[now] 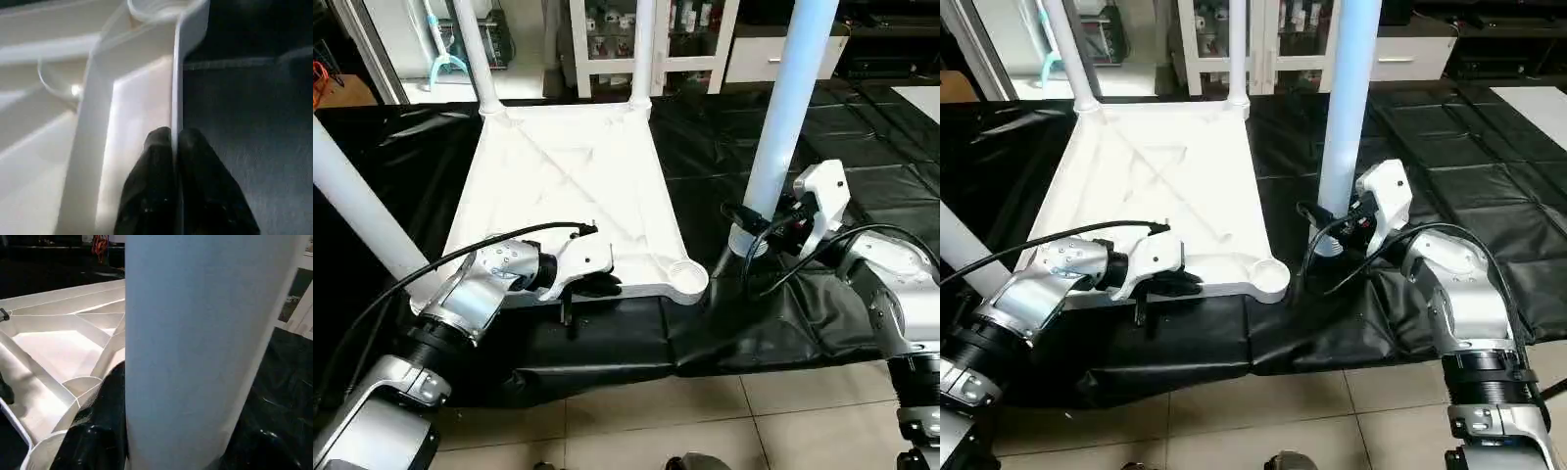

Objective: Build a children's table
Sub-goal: Insert table leg to table base

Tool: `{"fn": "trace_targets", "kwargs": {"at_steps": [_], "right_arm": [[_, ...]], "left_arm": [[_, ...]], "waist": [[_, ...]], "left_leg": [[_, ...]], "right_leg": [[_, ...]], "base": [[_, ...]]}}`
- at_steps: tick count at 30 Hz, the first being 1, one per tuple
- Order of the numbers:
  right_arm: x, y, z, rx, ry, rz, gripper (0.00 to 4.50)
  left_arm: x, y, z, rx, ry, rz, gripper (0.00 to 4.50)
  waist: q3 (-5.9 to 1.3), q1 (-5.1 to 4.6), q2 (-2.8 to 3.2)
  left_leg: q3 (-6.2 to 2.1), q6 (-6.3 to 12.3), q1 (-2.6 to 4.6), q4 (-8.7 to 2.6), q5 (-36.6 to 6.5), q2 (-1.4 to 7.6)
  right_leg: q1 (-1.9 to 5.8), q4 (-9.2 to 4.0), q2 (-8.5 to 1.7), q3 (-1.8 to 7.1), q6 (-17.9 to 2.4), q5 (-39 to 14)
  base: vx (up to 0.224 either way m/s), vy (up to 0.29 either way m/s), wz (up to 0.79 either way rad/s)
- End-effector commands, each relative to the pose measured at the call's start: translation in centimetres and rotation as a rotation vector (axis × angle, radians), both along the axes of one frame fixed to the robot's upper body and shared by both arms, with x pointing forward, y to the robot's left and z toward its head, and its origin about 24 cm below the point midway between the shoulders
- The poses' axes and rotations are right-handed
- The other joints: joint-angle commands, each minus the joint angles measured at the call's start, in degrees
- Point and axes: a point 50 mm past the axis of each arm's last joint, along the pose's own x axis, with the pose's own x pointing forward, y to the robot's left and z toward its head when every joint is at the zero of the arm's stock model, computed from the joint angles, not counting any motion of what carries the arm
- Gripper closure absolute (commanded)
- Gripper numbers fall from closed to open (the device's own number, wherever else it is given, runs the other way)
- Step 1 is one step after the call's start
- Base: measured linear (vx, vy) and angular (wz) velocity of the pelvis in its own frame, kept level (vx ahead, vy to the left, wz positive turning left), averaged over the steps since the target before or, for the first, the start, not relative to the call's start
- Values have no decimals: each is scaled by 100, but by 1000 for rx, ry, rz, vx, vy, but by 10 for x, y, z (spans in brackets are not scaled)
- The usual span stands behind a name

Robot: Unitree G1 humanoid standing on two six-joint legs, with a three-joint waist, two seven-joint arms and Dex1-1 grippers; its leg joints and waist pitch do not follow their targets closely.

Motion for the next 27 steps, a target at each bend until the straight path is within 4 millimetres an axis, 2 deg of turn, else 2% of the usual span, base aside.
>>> {"fn": "trace_targets", "kwargs": {"at_steps": [1, 2, 4, 7, 8, 13, 15, 18, 20, 27], "right_arm": [[2, 1, 5, -3, -23, 12, 259], [2, 1, 5, -3, -24, 11, 259], [2, 1, 5, -4, -25, 11, 259], [3, 1, 6, -6, -25, 11, 259], [3, 1, 6, -6, -25, 11, 259], [3, 1, 6, -6, -27, 12, 259], [3, 1, 6, -6, -28, 12, 259], [4, 1, 7, -6, -30, 11, 259], [4, 1, 7, -6, -30, 11, 259], [5, 3, 6, 21, -36, 0, 259]], "left_arm": [[1, 5, -2, 40, -3, 17, 402], [1, 6, -3, 45, -3, 14, 402], [1, 7, -2, 39, 5, 17, 365], [2, 6, 0, 28, -5, 25, 360], [2, 6, 0, 32, -11, 23, 333], [2, 6, -1, 39, -13, 24, 333], [2, 6, -1, 35, 1, 23, 363], [1, 8, -2, 33, 24, 23, 369], [1, 8, -2, 33, 27, 23, 402], [0, 9, -3, 15, 32, 39, 447]], "waist": [[-478, 17, -86], [-478, 17, -91], [-481, 20, -92], [-496, 23, -102], [-491, 24, -96], [-495, 30, -96], [-501, 42, -86], [-500, 57, -87], [-503, 66, -82], [-513, 70, -95]], "left_leg": [[27, 356, 66, -349, -1001, 30], [23, 353, 66, -352, -996, 35], [25, 349, 61, -349, -973, 32], [28, 378, 53, -340, -892, 29], [25, 392, 51, -344, -885, 30], [30, 419, 53, -337, -859, 30], [30, 415, 59, -336, -852, 32], [30, 399, 64, -341, -864, 36], [30, 395, 65, -339, -860, 38], [29, 427, 48, -336, -745, 30]], "right_leg": [[408, -474, -283, 187, -1233, -1474], [407, -475, -285, 186, -1234, -1470], [410, -465, -285, 187, -1245, -1434], [420, -448, -282, 188, -1282, -1293], [418, -448, -283, 184, -1291, -1285], [419, -445, -282, 187, -1299, -1230], [417, -444, -281, 187, -1308, -1222], [414, -440, -282, 187, -1316, -1219], [417, -438, -287, 190, -1323, -1198], [435, -409, -285, 191, -1356, -1008]], "base": [[0, 0, 0], [0, 0, 0], [0, 0, 0], [0, 0, 0], [0, 0, 0], [0, 0, 0], [0, 0, 0], [0, 0, 0], [0, 0, 0], [0, 0, 0]]}}
